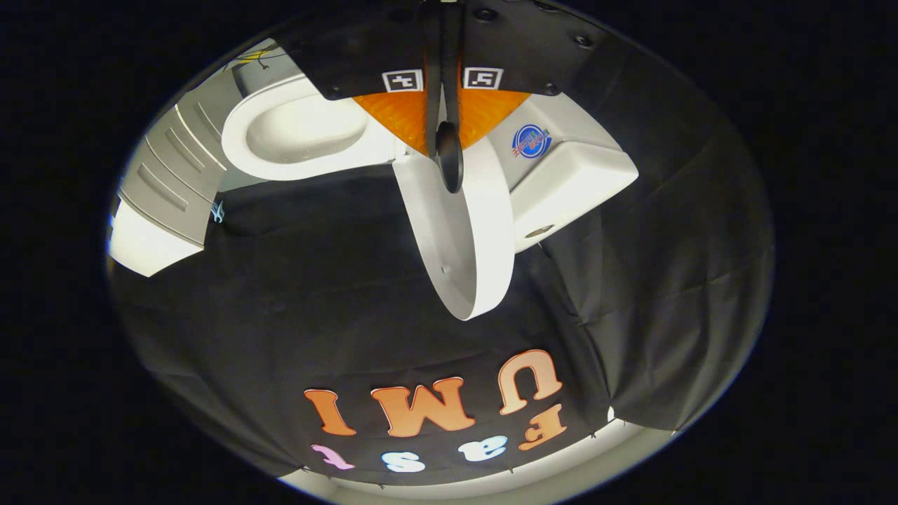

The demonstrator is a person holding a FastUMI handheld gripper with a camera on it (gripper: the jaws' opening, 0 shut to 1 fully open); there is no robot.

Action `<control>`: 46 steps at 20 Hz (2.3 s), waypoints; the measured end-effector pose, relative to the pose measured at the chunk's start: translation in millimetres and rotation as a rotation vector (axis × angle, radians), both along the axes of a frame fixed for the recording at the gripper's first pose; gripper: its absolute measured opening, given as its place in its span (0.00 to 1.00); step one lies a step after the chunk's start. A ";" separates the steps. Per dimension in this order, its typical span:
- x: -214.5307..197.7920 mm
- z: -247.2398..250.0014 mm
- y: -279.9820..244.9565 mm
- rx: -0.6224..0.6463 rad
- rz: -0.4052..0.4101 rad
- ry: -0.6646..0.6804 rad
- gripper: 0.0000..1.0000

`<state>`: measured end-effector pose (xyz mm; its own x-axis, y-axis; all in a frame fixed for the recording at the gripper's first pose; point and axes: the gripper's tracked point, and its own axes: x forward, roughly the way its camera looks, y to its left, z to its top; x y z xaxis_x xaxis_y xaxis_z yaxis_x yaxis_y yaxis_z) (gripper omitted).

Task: Open the toilet lid.

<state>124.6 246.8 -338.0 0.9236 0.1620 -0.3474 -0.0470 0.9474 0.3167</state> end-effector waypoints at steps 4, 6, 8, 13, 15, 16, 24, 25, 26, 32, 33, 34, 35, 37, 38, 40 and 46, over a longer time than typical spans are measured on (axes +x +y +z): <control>0.7 1.5 28.0 -0.058 0.048 -0.003 0.07; -0.1 -0.8 32.2 -0.082 0.045 -0.003 0.08; 0.9 0.0 35.9 -0.100 0.038 -0.009 0.07; 2.9 0.8 49.7 -0.133 0.024 -0.018 0.07; 4.4 -0.2 55.1 -0.166 0.023 -0.018 0.08; 4.5 1.9 58.5 -0.193 0.024 -0.019 0.07; 2.5 -2.0 55.9 -0.227 0.000 -0.010 0.08; 1.9 -1.9 57.4 -0.213 0.011 -0.003 0.08; 1.1 -2.9 59.7 -0.186 0.022 -0.001 0.11; -5.8 13.1 52.6 -0.149 0.010 -0.017 0.31; -7.8 15.3 48.1 -0.158 0.003 -0.024 0.53; -11.1 18.1 46.2 -0.157 0.004 -0.029 0.75; -11.8 20.1 46.0 -0.156 0.006 -0.034 0.97; -12.7 27.1 40.7 -0.165 0.004 -0.048 0.96; -15.2 31.6 36.7 -0.171 0.003 -0.055 0.96; -20.3 45.1 29.4 -0.166 0.010 -0.079 0.96; -37.5 112.3 -11.0 -0.199 -0.005 -0.178 0.97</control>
